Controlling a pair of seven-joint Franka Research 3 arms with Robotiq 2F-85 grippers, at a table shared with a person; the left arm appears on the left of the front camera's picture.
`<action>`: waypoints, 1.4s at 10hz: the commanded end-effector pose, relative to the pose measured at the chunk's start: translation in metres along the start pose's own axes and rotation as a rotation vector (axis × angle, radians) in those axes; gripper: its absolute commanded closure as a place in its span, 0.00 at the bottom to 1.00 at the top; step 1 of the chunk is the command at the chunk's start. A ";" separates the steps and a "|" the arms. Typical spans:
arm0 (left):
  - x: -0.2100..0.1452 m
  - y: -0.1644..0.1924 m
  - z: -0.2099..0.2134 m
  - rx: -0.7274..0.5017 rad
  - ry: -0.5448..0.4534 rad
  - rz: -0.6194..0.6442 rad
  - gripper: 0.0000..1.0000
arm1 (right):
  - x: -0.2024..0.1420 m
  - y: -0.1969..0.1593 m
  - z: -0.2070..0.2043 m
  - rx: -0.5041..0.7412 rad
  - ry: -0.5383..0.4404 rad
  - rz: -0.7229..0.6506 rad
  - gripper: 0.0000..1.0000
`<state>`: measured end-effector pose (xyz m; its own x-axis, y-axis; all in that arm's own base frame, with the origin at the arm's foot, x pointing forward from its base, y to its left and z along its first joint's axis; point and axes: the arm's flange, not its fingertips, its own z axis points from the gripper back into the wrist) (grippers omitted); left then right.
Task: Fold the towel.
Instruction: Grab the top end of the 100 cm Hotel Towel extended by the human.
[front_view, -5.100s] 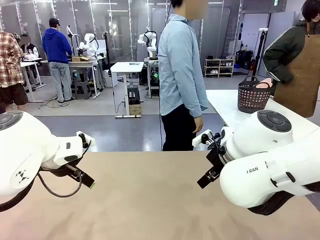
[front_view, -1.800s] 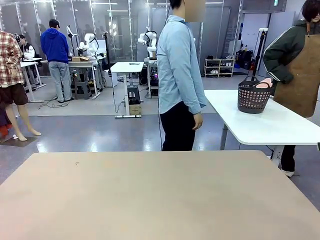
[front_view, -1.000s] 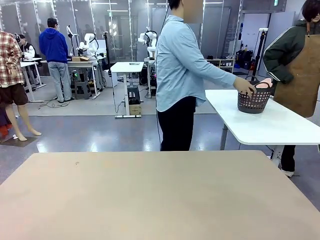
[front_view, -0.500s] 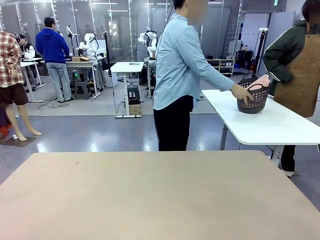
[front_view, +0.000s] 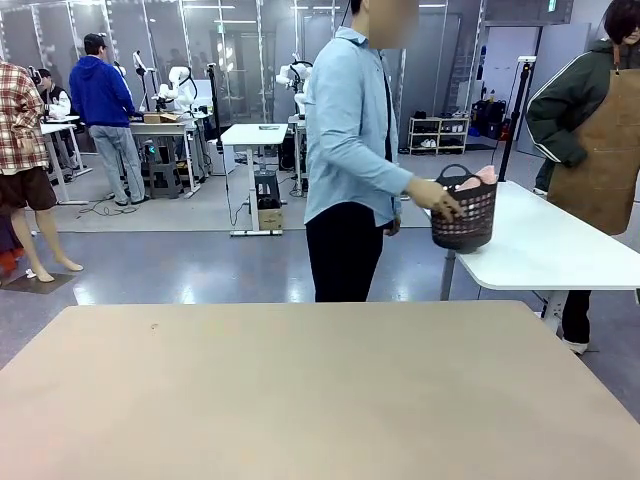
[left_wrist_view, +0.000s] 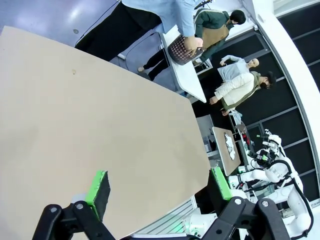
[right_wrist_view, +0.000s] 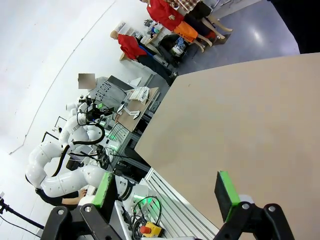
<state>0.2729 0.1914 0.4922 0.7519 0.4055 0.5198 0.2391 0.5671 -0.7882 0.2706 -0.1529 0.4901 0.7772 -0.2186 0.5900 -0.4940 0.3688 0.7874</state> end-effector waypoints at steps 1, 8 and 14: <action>0.004 0.000 -0.001 -0.025 -0.011 -0.017 0.00 | 0.003 0.000 0.000 0.009 -0.007 0.017 0.00; 0.004 0.000 -0.001 -0.025 -0.011 -0.017 0.00 | 0.003 0.000 0.000 0.009 -0.007 0.017 0.00; 0.004 0.000 -0.001 -0.025 -0.011 -0.017 0.00 | 0.003 0.000 0.000 0.009 -0.007 0.017 0.00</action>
<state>0.2729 0.1911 0.4923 0.7523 0.4050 0.5197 0.2396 0.5666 -0.7884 0.2707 -0.1526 0.4901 0.7775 -0.2178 0.5900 -0.4943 0.3685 0.7873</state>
